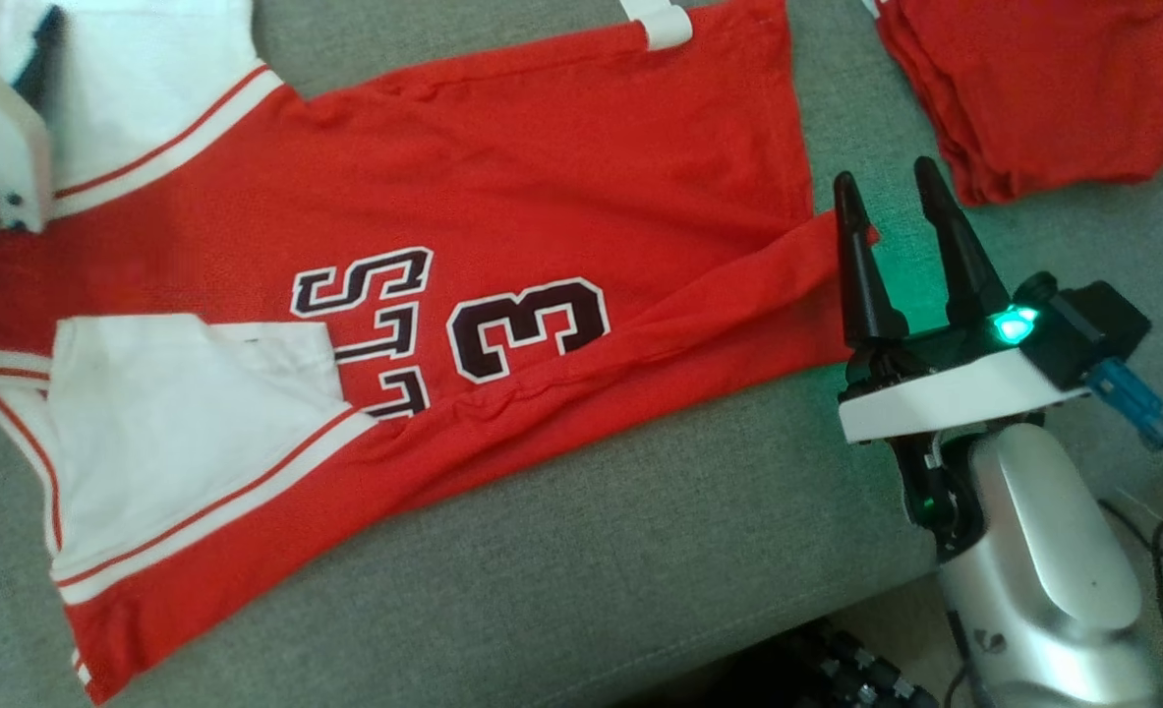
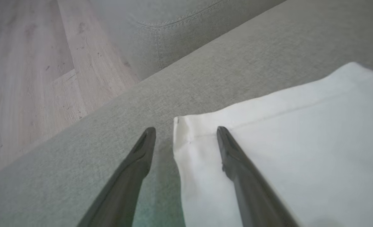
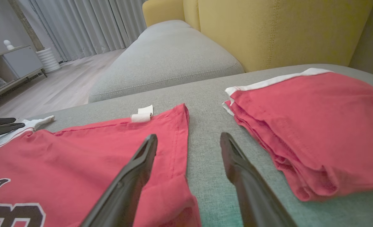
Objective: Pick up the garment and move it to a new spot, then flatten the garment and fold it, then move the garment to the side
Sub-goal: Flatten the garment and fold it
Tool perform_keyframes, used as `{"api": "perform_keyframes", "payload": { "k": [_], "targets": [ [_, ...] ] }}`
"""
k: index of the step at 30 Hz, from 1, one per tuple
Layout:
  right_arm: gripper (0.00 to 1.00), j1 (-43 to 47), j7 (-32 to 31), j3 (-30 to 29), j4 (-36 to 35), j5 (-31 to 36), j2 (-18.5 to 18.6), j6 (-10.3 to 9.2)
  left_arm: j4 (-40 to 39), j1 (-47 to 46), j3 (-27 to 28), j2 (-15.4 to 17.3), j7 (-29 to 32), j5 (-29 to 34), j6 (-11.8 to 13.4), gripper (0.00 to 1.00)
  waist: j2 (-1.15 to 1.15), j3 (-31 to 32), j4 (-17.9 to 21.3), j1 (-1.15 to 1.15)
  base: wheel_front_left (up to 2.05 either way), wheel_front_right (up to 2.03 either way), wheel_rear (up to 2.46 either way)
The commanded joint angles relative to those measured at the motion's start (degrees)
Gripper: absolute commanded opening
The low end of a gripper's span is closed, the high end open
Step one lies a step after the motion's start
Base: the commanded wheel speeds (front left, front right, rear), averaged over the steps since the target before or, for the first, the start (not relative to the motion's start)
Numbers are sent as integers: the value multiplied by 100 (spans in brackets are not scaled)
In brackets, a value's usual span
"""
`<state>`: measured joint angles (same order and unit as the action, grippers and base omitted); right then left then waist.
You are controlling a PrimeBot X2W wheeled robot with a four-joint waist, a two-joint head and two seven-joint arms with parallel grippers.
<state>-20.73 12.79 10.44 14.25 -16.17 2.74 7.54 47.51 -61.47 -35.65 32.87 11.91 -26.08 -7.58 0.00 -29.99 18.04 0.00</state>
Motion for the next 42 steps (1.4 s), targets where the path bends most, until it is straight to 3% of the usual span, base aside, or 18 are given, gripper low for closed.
{"api": "perform_keyframes", "payload": {
  "k": [1,11,12,14,17,23,31,37,42],
  "targets": [
    [100,-47,74,74,-147,-58,14,-5,66,-341,163,295,91,-14,63,100,0,-67,29,0,0,0,0],
    [100,-115,114,-6,-140,-69,14,-5,875,-546,-76,-4,871,-405,15,100,0,-201,32,0,0,0,0],
    [100,-115,115,-31,-137,-58,14,-5,840,-532,-155,-52,954,-495,13,75,0,-191,4,0,0,0,0],
    [100,-119,108,-91,-133,-13,14,-5,712,-508,-296,-106,1029,-695,12,0,0,-149,-66,0,0,0,0],
    [100,-131,85,-170,-141,50,14,-5,519,-501,-445,-98,922,-836,11,0,0,-87,-146,0,0,0,0],
    [100,-165,-165,-467,-185,482,14,-5,114,-477,-714,-168,-34,-1032,10,0,0,269,-510,0,0,0,0],
    [100,-642,-1343,-953,-217,1105,288,-5,-459,-286,-1072,-377,-973,-1150,9,0,0,686,-1272,0,0,0,0],
    [100,-1378,-2560,-1048,541,1107,722,-5,-1020,-48,-1262,-396,-1320,-1069,9,0,0,788,-1750,0,0,0,0],
    [100,-1839,-3221,-740,1460,1174,1246,-5,-1617,169,-1409,-387,-1258,-1047,28,0,0,773,-2027,0,0,0,0]
  ]
}}
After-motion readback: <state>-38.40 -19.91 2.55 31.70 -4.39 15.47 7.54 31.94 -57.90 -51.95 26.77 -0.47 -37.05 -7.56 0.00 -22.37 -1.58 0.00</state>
